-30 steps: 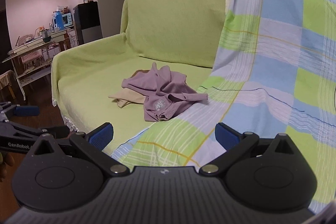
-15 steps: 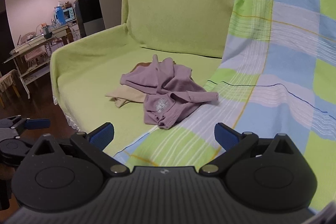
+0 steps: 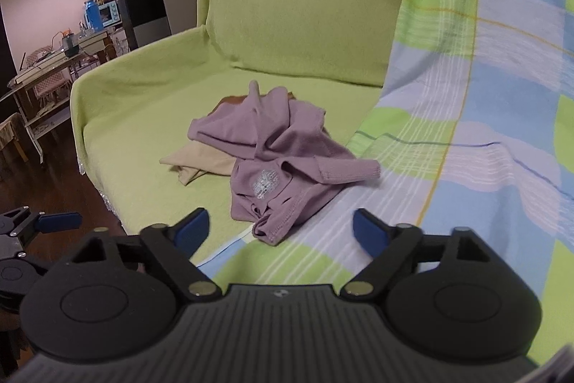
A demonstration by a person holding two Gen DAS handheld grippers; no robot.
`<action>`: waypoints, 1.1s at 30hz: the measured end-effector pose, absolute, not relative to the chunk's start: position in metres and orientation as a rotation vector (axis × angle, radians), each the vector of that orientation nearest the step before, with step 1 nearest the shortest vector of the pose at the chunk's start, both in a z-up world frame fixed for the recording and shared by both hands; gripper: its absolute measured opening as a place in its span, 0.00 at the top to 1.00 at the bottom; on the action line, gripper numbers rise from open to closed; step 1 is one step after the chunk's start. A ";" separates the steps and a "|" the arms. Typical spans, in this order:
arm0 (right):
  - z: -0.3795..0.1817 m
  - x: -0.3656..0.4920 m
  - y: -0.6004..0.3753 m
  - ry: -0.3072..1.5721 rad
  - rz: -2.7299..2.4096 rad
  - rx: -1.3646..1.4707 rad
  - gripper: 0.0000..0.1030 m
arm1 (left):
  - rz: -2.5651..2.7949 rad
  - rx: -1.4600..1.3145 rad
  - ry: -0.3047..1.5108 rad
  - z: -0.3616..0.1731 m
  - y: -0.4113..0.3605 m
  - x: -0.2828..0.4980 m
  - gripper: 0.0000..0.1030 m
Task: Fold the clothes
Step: 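Grasp the mauve shirt edge with the right gripper and lift it, then carry the shirt onto the checked sheet while the left gripper grasps another edge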
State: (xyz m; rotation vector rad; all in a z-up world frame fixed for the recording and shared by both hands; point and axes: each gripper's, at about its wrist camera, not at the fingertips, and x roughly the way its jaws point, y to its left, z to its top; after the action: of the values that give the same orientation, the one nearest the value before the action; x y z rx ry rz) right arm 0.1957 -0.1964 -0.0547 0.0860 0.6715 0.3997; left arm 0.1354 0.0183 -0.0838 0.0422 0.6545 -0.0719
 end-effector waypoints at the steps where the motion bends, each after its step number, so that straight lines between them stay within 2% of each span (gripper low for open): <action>1: -0.057 0.199 -0.195 0.681 0.400 0.092 0.39 | -0.073 0.044 0.658 -0.085 0.018 0.137 0.01; 12: -0.075 0.242 -0.182 0.778 0.361 0.149 0.67 | -0.066 0.041 0.684 -0.095 0.022 0.142 0.01; 15: -0.058 0.237 -0.198 0.732 0.376 0.193 0.91 | -0.064 0.039 0.678 -0.094 0.022 0.140 0.01; 16: -0.052 0.235 -0.204 0.717 0.380 0.208 0.94 | -0.063 0.038 0.674 -0.092 0.023 0.139 0.01; 22: -0.018 0.223 -0.238 0.623 0.407 0.293 0.95 | -0.128 0.077 0.596 -0.072 0.014 0.128 0.01; 28: 0.071 0.117 -0.348 0.460 0.381 0.243 0.95 | -0.536 0.176 0.431 -0.024 -0.034 0.120 0.01; 33: 0.091 0.032 -0.424 0.412 0.172 0.201 0.95 | -0.895 0.226 0.324 0.018 -0.109 0.121 0.01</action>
State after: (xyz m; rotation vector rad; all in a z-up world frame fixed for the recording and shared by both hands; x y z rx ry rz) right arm 0.0321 -0.4243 0.0909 0.2013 0.4122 0.1718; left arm 0.1205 -0.1087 0.0178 0.2261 0.3236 -0.8953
